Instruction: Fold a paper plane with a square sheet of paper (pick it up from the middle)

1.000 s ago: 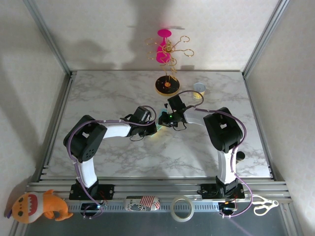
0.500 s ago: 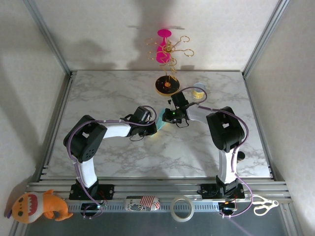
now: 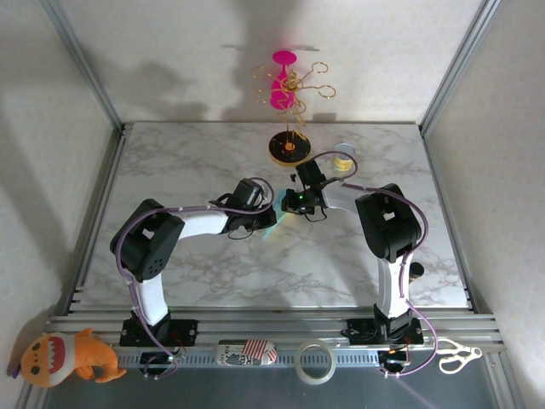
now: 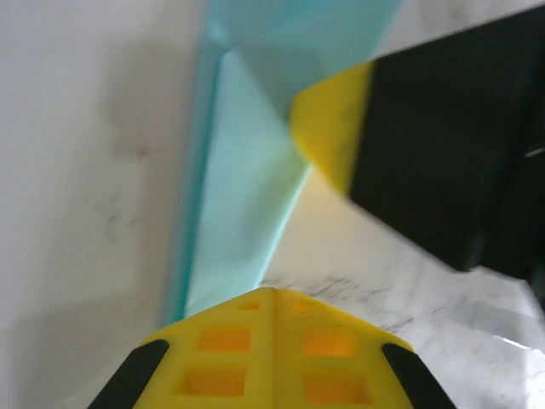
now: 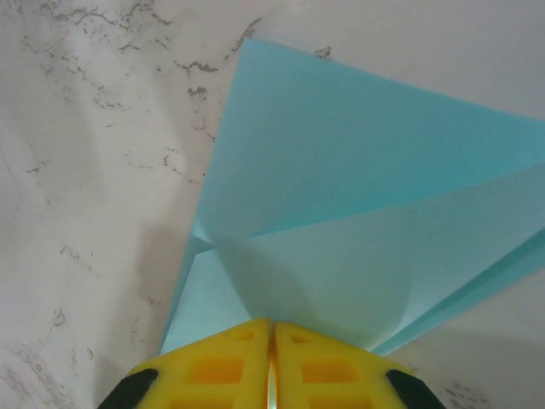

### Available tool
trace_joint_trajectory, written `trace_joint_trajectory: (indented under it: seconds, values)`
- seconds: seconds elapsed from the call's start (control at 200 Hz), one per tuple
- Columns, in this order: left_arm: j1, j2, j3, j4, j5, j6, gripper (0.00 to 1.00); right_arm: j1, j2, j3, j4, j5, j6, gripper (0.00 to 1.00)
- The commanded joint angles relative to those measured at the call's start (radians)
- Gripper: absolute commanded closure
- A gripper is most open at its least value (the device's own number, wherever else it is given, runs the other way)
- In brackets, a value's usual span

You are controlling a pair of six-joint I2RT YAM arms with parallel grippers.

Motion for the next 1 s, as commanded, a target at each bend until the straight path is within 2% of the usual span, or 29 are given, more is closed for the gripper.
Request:
trace_joint_trajectory:
  seconds: [0.0,0.225,0.401,0.576,0.786,0.996]
  values:
    - [-0.011,0.035,0.046,0.048,-0.003,-0.027,1.00,-0.005,0.029,-0.014,-0.040,-0.001,-0.013,0.88]
    - [-0.016,0.098,0.084,0.022,-0.026,-0.031,1.00,-0.005,0.020,-0.012,-0.017,-0.029,0.000,0.89]
    - [-0.019,0.112,0.079,-0.036,-0.084,-0.009,1.00,-0.025,-0.066,-0.037,0.088,-0.019,0.019,0.89]
    - [-0.019,0.116,0.072,-0.072,-0.121,0.008,1.00,-0.031,-0.104,-0.038,0.120,-0.047,-0.022,0.89]
    - [-0.021,0.122,0.068,-0.084,-0.127,0.015,1.00,-0.012,-0.076,-0.096,0.133,-0.094,-0.019,0.89]
    - [-0.023,0.121,0.069,-0.115,-0.143,0.023,1.00,-0.008,-0.005,-0.054,0.078,-0.108,-0.053,0.89]
